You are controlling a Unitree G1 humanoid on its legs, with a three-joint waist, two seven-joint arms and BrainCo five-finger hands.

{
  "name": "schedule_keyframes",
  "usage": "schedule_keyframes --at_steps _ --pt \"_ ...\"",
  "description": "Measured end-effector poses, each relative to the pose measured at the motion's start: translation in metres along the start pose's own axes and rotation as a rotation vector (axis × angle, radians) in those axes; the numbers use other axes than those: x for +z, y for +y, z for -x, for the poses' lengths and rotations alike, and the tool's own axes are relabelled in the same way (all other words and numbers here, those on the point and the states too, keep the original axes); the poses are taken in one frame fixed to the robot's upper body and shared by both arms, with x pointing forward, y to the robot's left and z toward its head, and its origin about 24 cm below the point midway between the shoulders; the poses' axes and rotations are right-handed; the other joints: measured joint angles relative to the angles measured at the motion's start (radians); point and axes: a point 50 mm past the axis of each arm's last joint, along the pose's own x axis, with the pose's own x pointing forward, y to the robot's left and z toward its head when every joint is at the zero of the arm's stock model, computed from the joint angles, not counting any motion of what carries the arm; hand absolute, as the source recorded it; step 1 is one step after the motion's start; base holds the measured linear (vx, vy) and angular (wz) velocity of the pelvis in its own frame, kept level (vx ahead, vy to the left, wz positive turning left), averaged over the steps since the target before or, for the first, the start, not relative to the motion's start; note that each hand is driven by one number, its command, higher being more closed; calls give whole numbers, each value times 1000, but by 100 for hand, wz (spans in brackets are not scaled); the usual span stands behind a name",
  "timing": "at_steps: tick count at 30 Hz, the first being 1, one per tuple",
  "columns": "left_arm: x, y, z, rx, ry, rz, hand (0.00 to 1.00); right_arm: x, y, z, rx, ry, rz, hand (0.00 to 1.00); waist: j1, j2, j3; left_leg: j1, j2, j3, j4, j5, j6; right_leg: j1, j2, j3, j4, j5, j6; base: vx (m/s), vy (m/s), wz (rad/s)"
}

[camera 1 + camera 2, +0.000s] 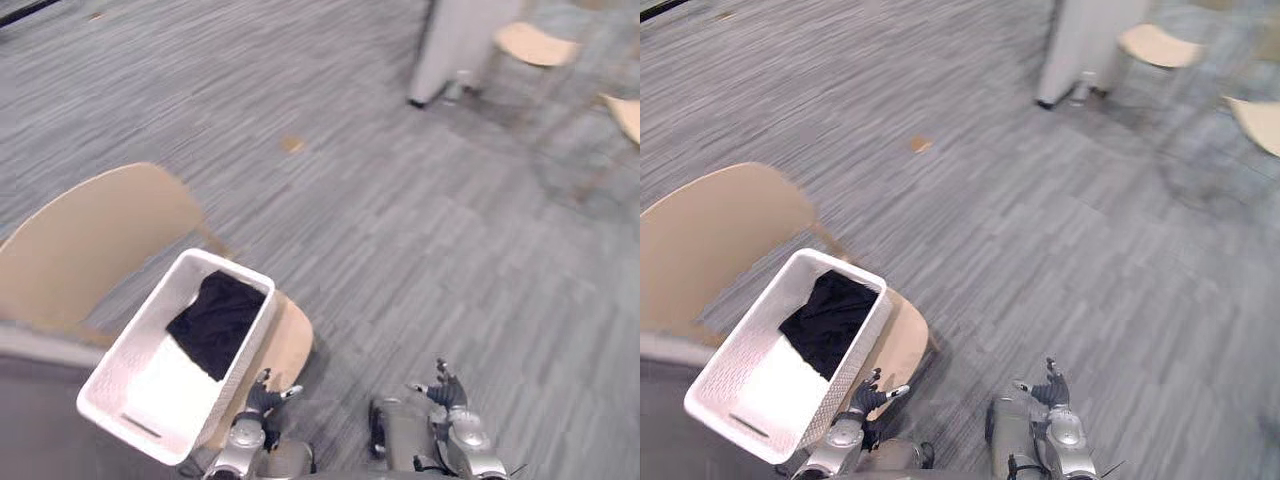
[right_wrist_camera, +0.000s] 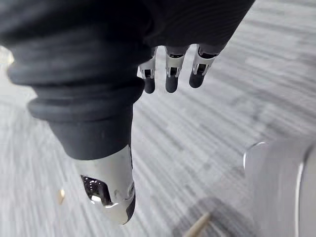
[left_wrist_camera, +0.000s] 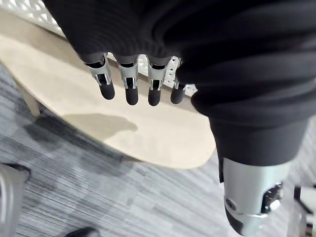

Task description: Pick up the laundry basket with both hands and put the clothes into the washing machine.

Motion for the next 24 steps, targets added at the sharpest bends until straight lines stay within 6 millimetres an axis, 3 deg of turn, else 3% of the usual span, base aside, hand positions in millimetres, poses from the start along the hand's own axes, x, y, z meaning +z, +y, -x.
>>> schedule_keyframes --at_steps 1,2,3,4,5,6,7,9,11,15,17,19,20,21,22,24 --pt "3 -12 1 -16 -3 42 0 3 -6 -1 -20 -11 13 0 16 60 -1 -28 45 -29 53 -26 -48 23 1 -111 56 8 -36 504 -374 214" --pt "5 -16 1 -23 -10 55 0 5 -8 -2 -30 -22 12 0 30 63 -4 -44 62 -20 61 -16 -69 24 -3 -133 67 -2 -51 420 -359 178" --pt "9 -20 2 -27 -30 74 0 16 -10 -4 -48 -65 -5 0 40 63 -4 -75 90 35 60 11 -118 49 -27 -205 67 -19 -76 311 -334 128" --pt "10 -21 2 -29 -34 77 0 20 -10 -4 -55 -85 -9 0 34 58 0 -91 102 64 59 13 -125 68 -38 -238 58 -24 -84 329 -380 208" --pt "11 -22 2 -28 -39 80 0 28 -10 -4 -63 -119 -17 0 24 53 2 -125 141 170 55 13 -126 139 -63 -320 22 -30 -93 261 -321 229" --pt "10 -20 3 -15 -41 82 0 31 -11 -4 -74 -137 -22 0 28 41 7 -137 183 315 37 17 -119 217 -80 -390 -19 -31 -96 179 -208 232" --pt "9 -19 3 -14 -41 69 0 33 -12 -4 -81 -146 -24 0 28 36 6 -140 201 394 17 19 -116 252 -87 -426 -41 -31 -96 128 -132 183" --pt "5 -13 5 -7 -41 48 0 43 -17 -8 -101 -184 -30 0 29 39 -13 -172 241 624 -64 98 -62 308 -96 -537 -106 -41 -80 103 -42 137" --pt "-2 -8 6 2 -24 38 0 48 -22 -10 -122 -199 -18 0 25 51 -21 -199 251 708 -107 196 -12 318 -100 -600 -118 -69 -43 102 68 104" --pt "-13 8 9 21 -2 -25 0 45 -20 -8 -141 -194 -19 0 29 -8 -38 -198 159 657 -159 225 4 361 -163 -679 -131 -66 -23 105 169 85" --pt "-18 15 10 32 9 -40 0 51 -19 -8 -141 -222 23 0 29 -17 -40 -187 131 653 -161 225 5 352 -201 -675 -61 -81 2 69 142 42" --pt "-23 18 12 37 22 -52 0 73 -17 -8 -142 -316 80 0 30 -7 -39 -162 115 651 -172 198 43 296 -256 -633 115 -82 3 26 171 24" --pt "-24 21 12 41 22 -60 0 83 -14 -7 -133 -365 113 0 25 -14 -34 -150 97 635 -174 191 53 255 -284 -568 229 -75 -9 6 146 37" --pt "-24 23 12 41 22 -71 0 93 -13 -5 -125 -419 174 0 21 -20 -30 -131 85 611 -181 181 65 192 -290 -465 346 -77 -47 7 90 71" --pt "-24 22 12 31 17 -91 0 102 -13 -2 -120 -472 238 0 6 -15 -28 -128 81 570 -181 176 62 162 -240 -360 363 -139 -32 27 60 84" --pt "-25 27 13 36 11 -112 0 116 -16 1 -115 -548 332 0 -1 -17 -28 -129 77 525 -188 179 59 136 -169 -251 289 -184 -18 51 4 84"
